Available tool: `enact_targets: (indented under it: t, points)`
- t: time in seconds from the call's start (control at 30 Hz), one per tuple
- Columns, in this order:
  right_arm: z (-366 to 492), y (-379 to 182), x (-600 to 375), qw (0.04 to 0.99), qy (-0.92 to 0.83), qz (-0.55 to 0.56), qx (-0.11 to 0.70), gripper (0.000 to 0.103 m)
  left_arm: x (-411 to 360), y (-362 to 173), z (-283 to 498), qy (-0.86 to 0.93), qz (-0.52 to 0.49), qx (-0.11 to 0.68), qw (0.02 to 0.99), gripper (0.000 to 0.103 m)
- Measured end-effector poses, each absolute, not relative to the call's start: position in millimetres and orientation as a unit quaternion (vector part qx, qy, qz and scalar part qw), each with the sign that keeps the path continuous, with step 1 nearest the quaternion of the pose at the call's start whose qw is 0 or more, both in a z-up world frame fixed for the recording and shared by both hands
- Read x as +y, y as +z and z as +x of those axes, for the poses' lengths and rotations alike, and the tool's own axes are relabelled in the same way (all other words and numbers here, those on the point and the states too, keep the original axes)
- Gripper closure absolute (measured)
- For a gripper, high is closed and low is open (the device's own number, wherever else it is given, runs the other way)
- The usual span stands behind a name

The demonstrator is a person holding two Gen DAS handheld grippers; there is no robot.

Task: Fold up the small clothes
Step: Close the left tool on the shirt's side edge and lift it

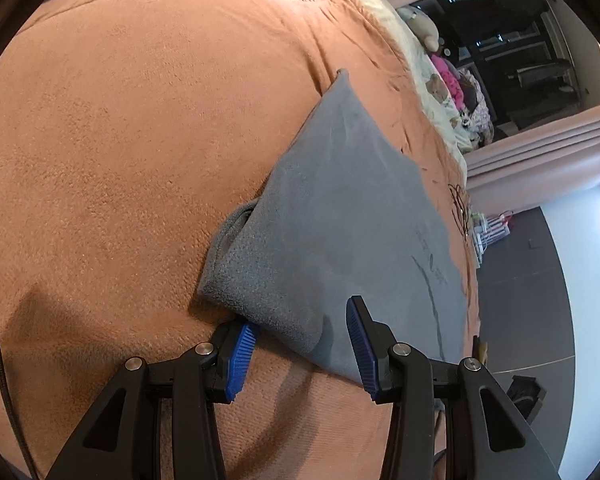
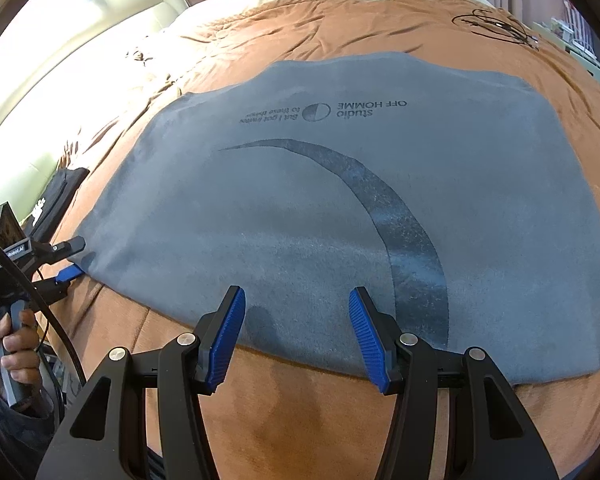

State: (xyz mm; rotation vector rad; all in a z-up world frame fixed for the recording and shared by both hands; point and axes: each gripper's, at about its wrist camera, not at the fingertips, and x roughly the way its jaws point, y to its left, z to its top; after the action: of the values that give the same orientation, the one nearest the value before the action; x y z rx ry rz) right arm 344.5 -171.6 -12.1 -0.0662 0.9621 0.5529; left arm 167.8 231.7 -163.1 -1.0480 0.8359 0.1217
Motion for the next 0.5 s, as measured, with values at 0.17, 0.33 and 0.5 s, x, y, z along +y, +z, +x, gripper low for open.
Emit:
enact_targets:
  t: [0.17,0.33,0.5]
  points:
    - [348,-13,-173,0.849,0.262,-0.019,0.459,0.051,247,-154,160,0.066,-0.499,0.361,0.786,0.057]
    - [349,-13,-169,0.848,0.265,-0.019,0.458,0.051,249,-153,162,0.069,-0.49,0.364,0.789,0.057]
    - [350,-13,-160,0.849,0.266,-0.019,0.455,0.062,251,-165,167,0.091,-0.483,0.372,0.787,0.062]
